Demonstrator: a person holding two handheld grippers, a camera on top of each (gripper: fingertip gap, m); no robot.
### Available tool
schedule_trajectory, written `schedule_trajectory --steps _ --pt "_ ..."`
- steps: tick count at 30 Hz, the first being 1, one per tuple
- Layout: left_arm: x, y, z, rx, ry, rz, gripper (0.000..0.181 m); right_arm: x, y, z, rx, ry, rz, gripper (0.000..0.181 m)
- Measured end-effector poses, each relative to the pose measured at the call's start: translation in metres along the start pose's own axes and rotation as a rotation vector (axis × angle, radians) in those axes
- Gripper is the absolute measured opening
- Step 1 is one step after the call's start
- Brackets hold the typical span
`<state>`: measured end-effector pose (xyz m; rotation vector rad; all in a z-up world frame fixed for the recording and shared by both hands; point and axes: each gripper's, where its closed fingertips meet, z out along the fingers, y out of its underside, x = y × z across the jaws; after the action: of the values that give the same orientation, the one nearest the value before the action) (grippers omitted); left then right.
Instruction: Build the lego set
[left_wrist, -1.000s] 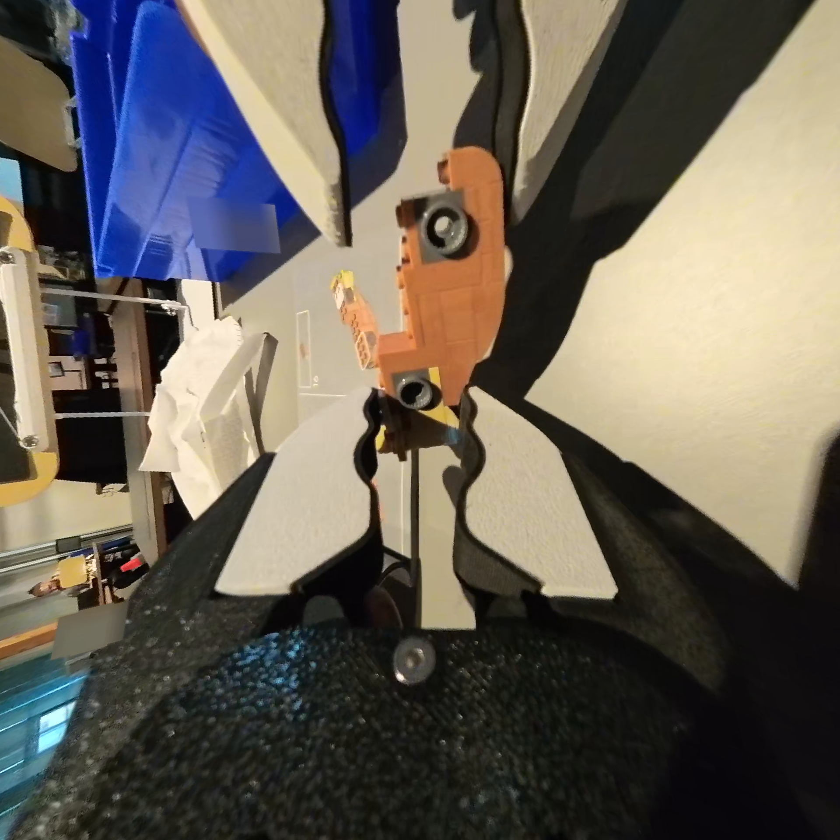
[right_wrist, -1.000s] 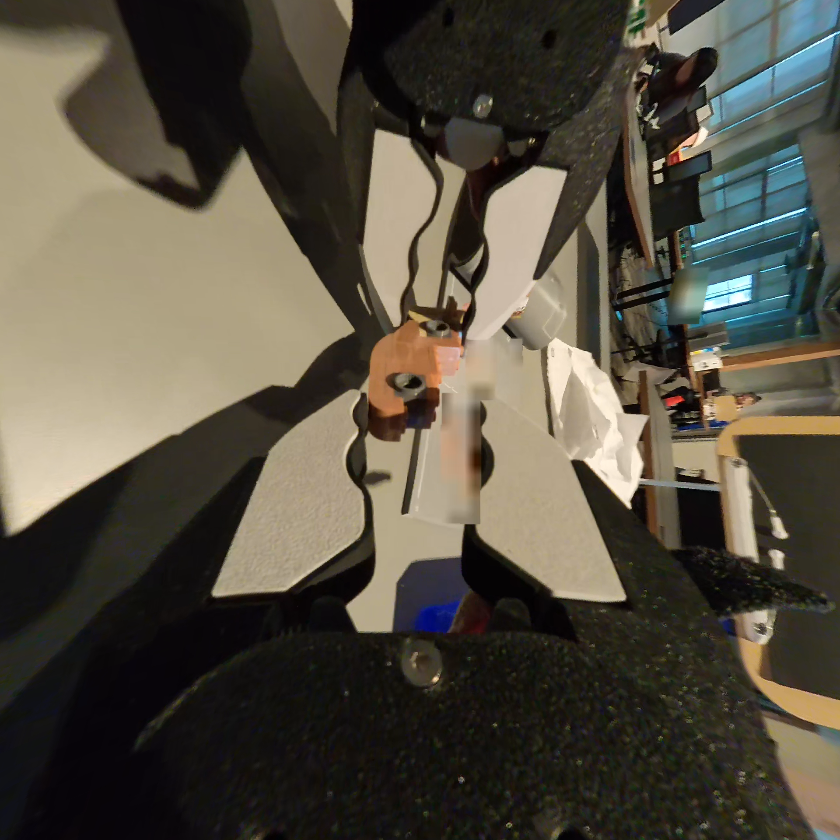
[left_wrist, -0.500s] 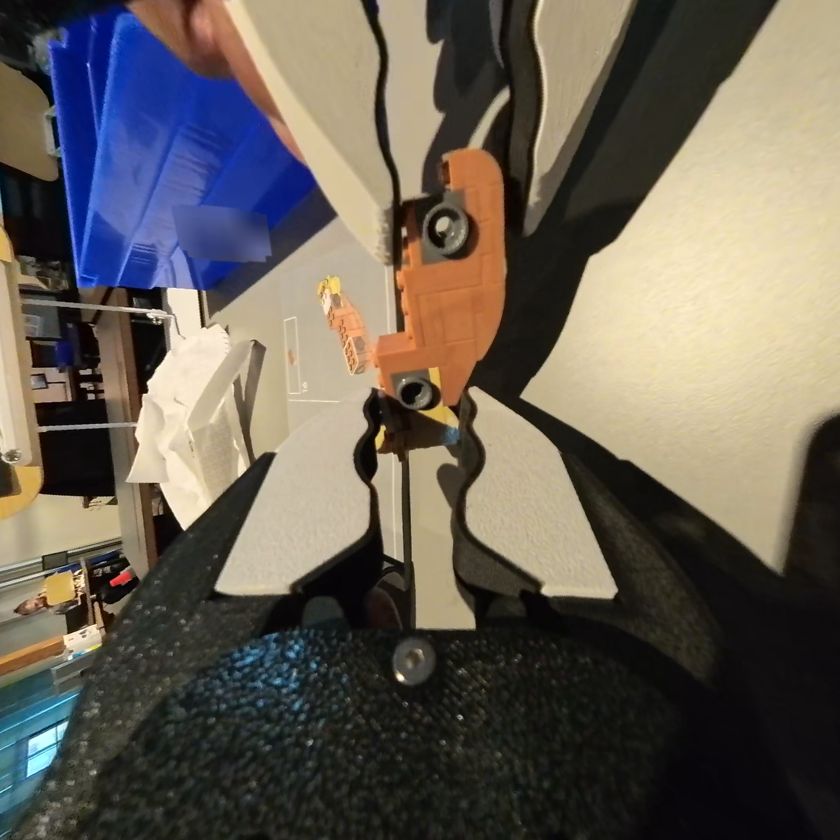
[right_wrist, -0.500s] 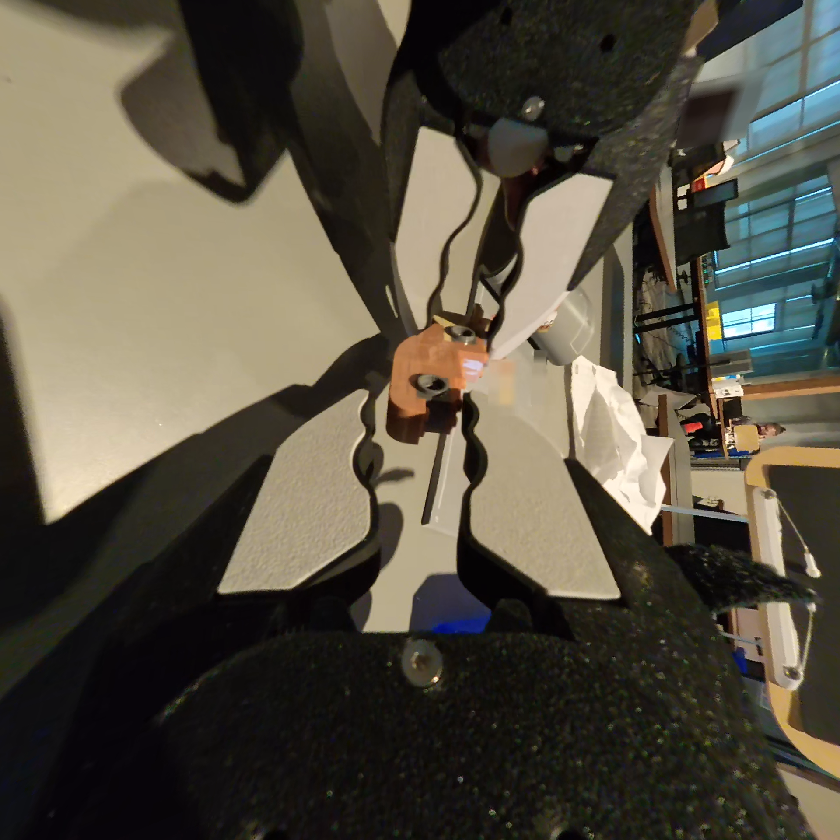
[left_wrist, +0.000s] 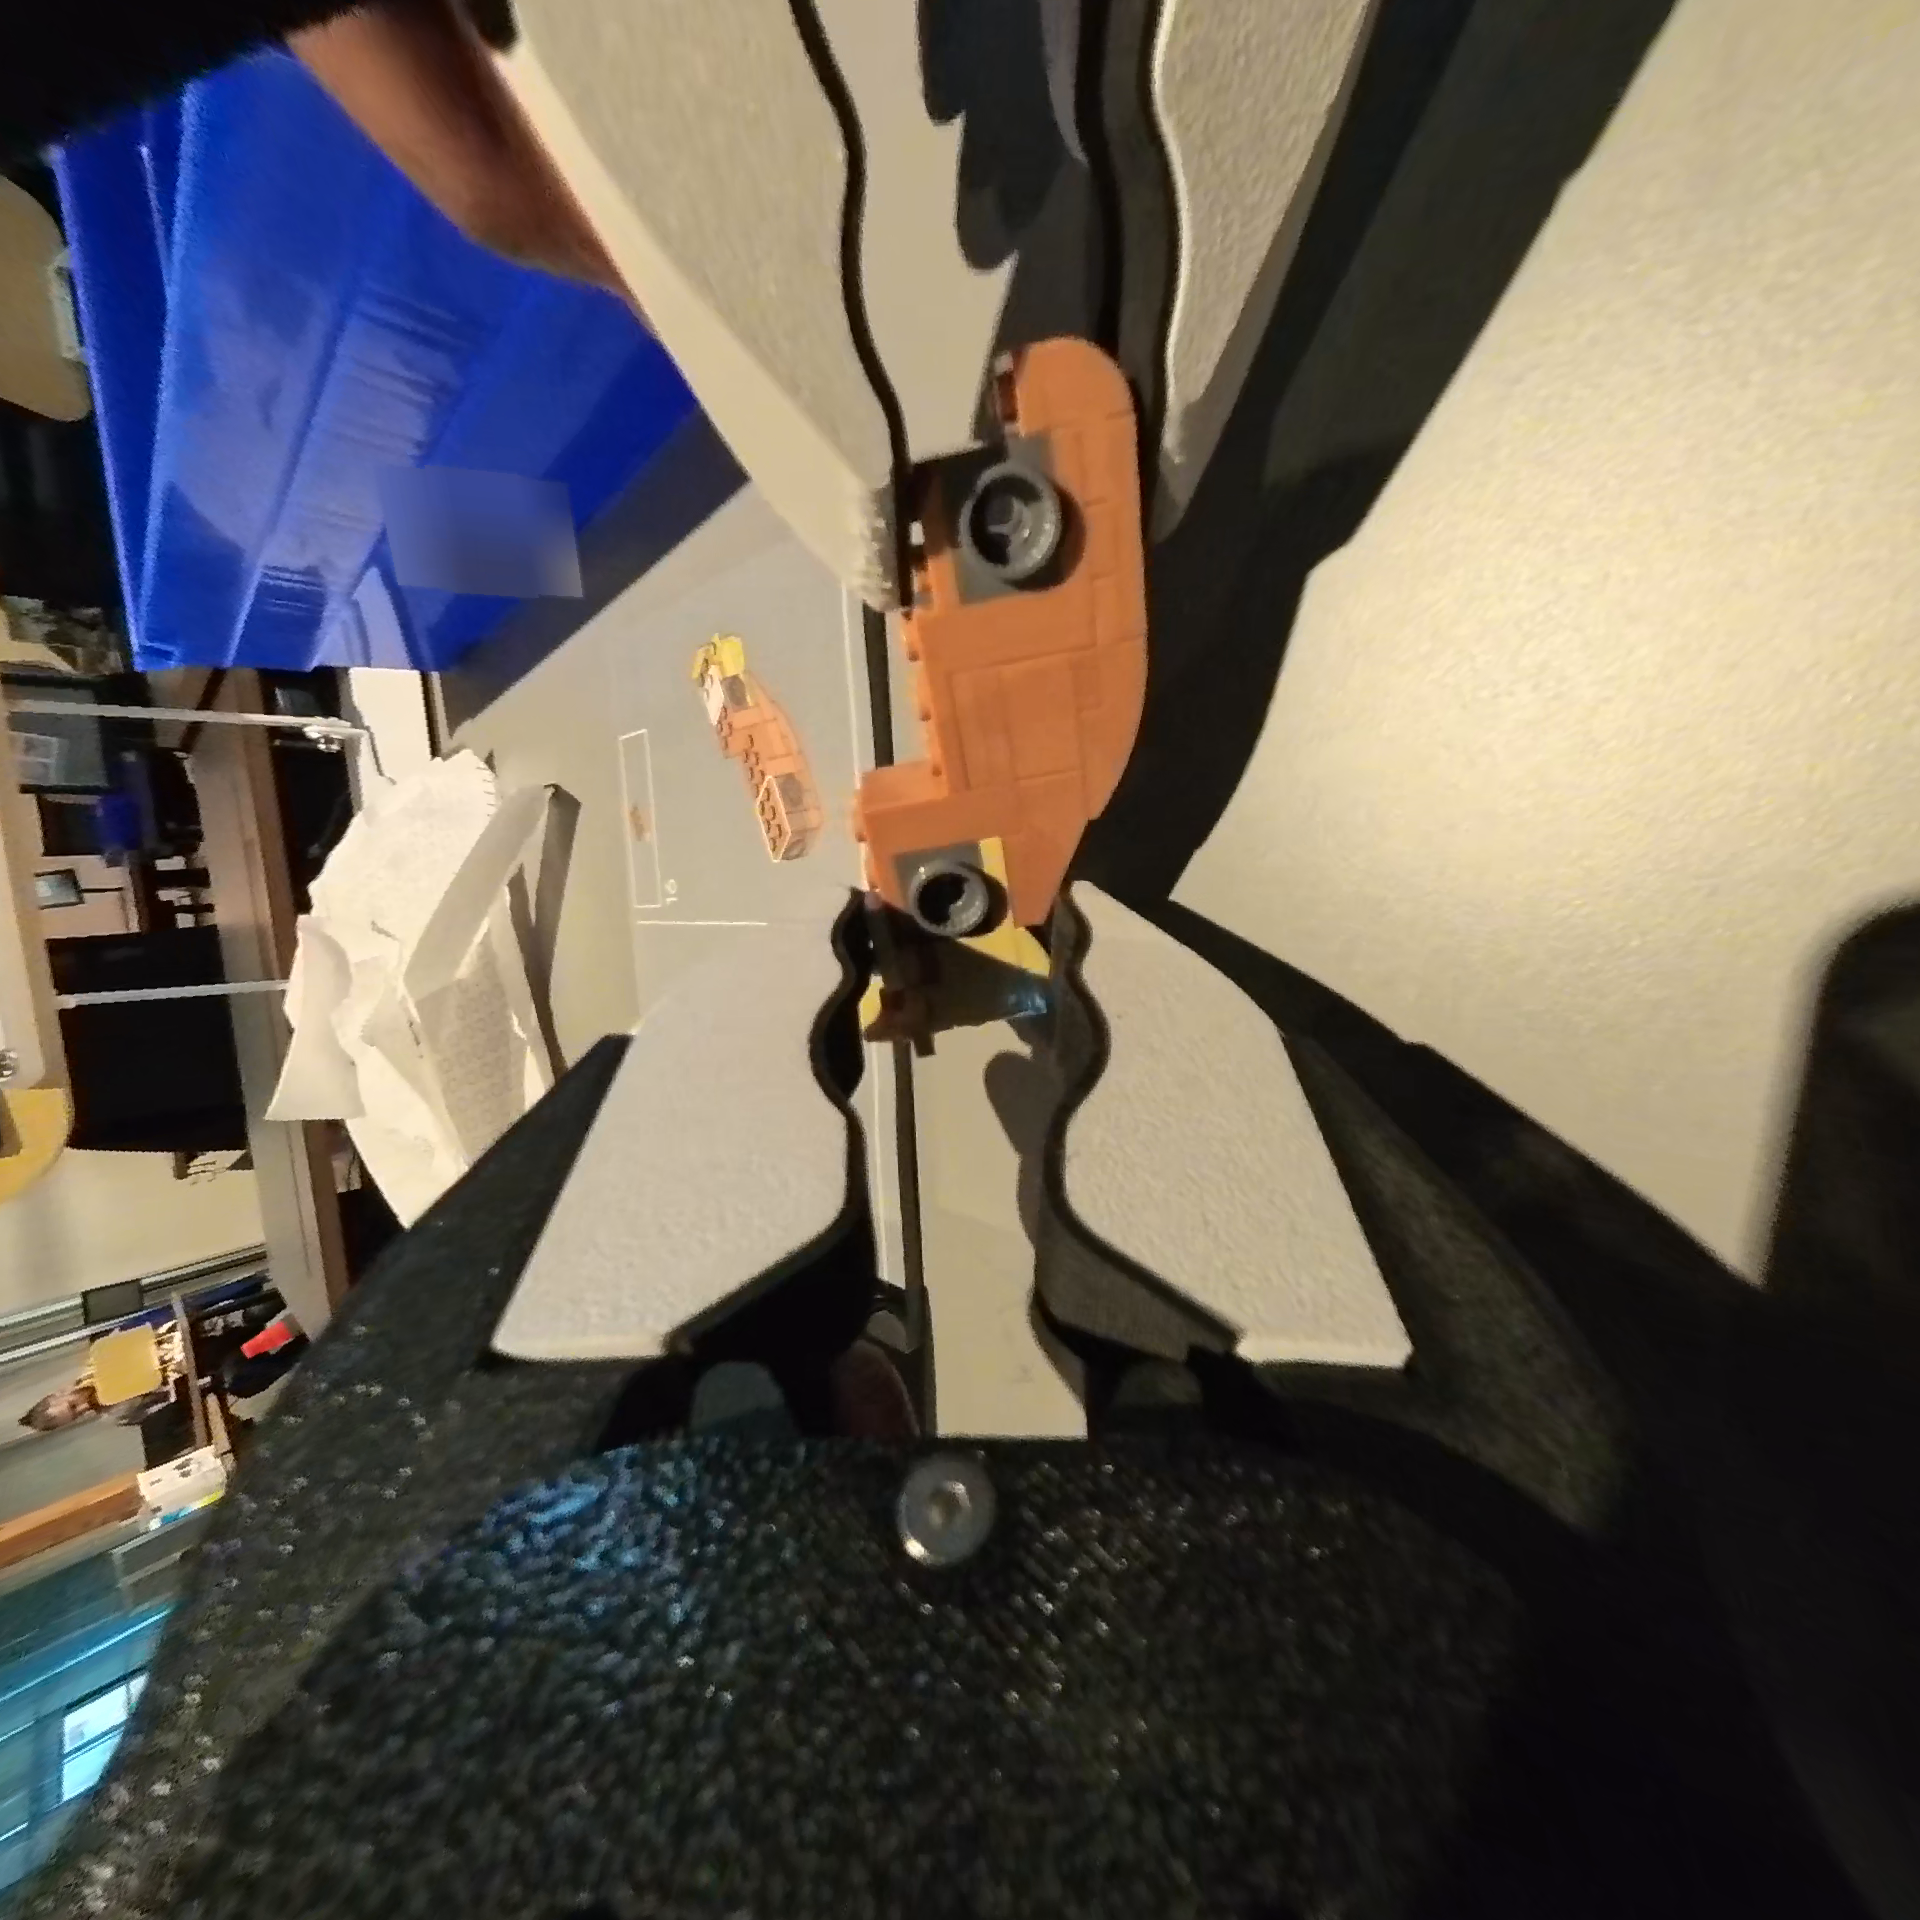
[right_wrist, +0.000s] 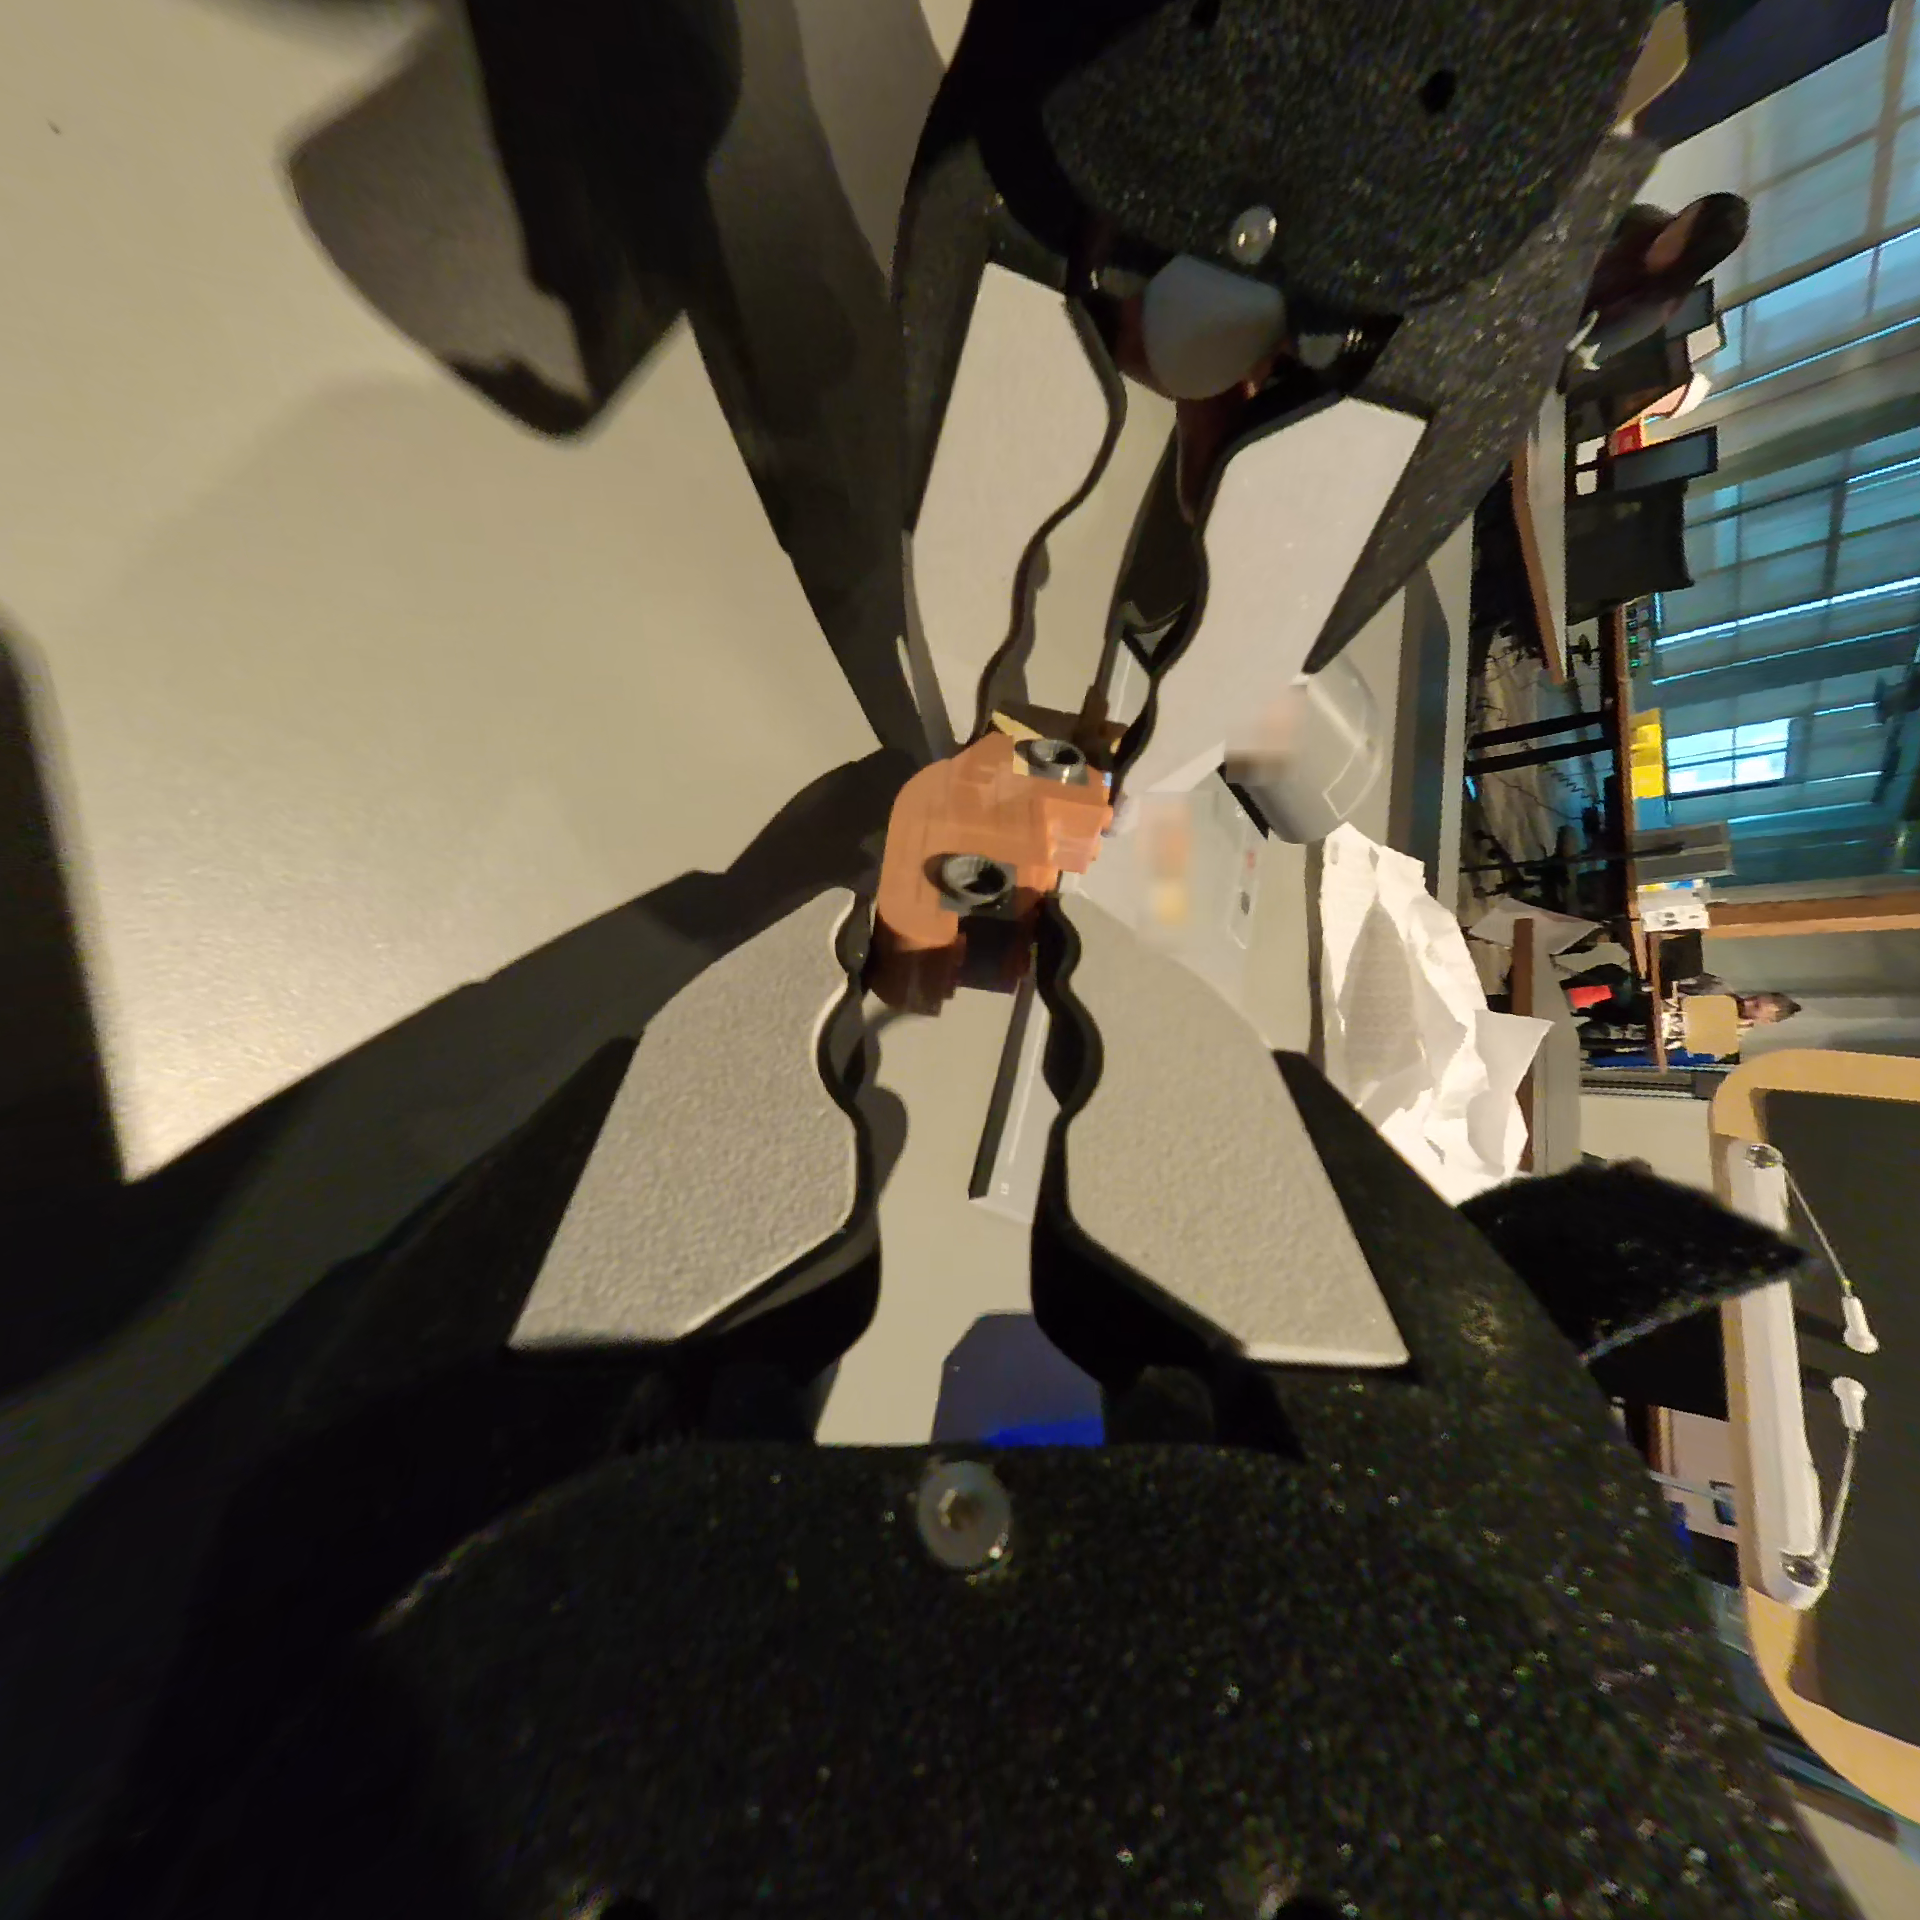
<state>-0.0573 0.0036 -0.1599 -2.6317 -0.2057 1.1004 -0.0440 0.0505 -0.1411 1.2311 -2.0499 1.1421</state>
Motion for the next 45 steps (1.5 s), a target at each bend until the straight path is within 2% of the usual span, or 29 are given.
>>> schedule_trajectory --steps 10,17,23,40,45 --pt "0.000 0.004 0.003 0.007 0.013 -0.049 0.033 0.003 0.002 0.002 0.016 0.024 0.046 0.031" --pt "-0.002 0.005 0.003 0.020 -0.013 -0.019 0.033 0.001 -0.001 -0.006 0.046 -0.027 0.087 0.041" --pt "0.001 -0.001 0.002 0.041 -0.018 0.026 0.033 -0.004 -0.002 -0.003 0.032 -0.036 0.036 0.030" --pt "0.004 -0.002 0.001 0.037 -0.012 0.050 0.033 -0.007 -0.002 -0.002 0.010 -0.044 0.004 0.029" --pt "-0.001 0.005 0.002 0.012 -0.033 0.013 0.033 -0.001 0.003 0.001 -0.007 0.023 0.017 0.030"
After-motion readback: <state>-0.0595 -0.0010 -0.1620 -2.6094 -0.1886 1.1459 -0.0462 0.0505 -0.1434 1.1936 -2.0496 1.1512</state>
